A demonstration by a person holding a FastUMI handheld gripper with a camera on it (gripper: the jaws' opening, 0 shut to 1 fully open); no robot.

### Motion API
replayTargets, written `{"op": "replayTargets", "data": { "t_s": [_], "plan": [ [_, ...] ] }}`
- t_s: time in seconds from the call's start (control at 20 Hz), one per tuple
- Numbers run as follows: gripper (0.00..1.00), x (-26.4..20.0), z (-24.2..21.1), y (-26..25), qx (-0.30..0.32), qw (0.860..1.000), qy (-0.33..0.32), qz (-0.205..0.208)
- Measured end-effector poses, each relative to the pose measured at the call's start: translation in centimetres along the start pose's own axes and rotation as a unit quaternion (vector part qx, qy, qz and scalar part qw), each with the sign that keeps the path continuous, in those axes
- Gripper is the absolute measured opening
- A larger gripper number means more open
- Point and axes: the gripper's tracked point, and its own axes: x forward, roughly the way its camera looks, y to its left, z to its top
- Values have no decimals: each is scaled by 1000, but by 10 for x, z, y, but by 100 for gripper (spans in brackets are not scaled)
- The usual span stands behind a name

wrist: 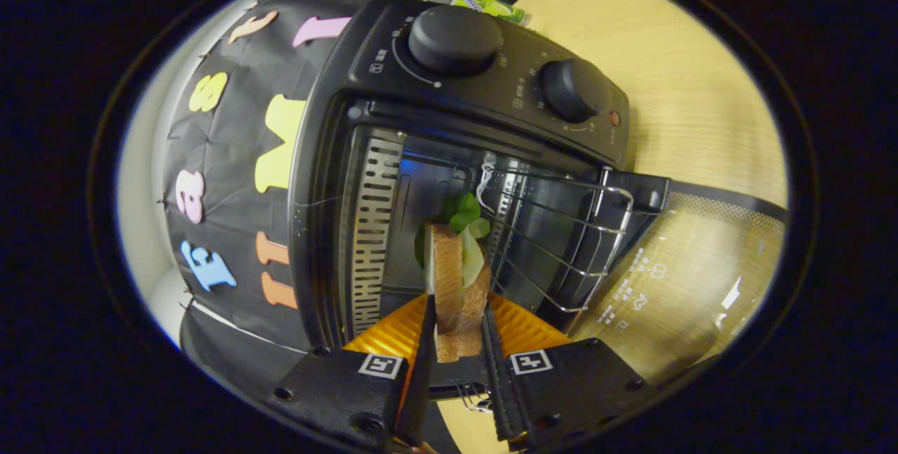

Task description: Open the toaster oven, put the food inside, and close the toaster oven door.

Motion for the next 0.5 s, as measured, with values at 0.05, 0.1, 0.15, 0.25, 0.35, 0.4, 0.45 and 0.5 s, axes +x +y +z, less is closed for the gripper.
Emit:
{"op": "replayTargets", "data": {
  "t_s": [0.05,0.1,0.15,0.25,0.35,0.4,0.45,0.5],
  "plan": [
    [43,1,-1,-1,-29,1000,2,-8],
    [46,2,-3,-1,-63,998,7,-13],
    [55,3,-5,4,-92,996,9,-14],
    [72,2,-11,3,-171,985,4,-35],
    [78,2,-16,-2,-260,963,8,-67],
    [79,2,-19,-4,-294,953,8,-78],
    [79,2,-21,-4,-319,944,8,-85],
    [79,2,-21,-5,-342,935,9,-92]
  ]
}}
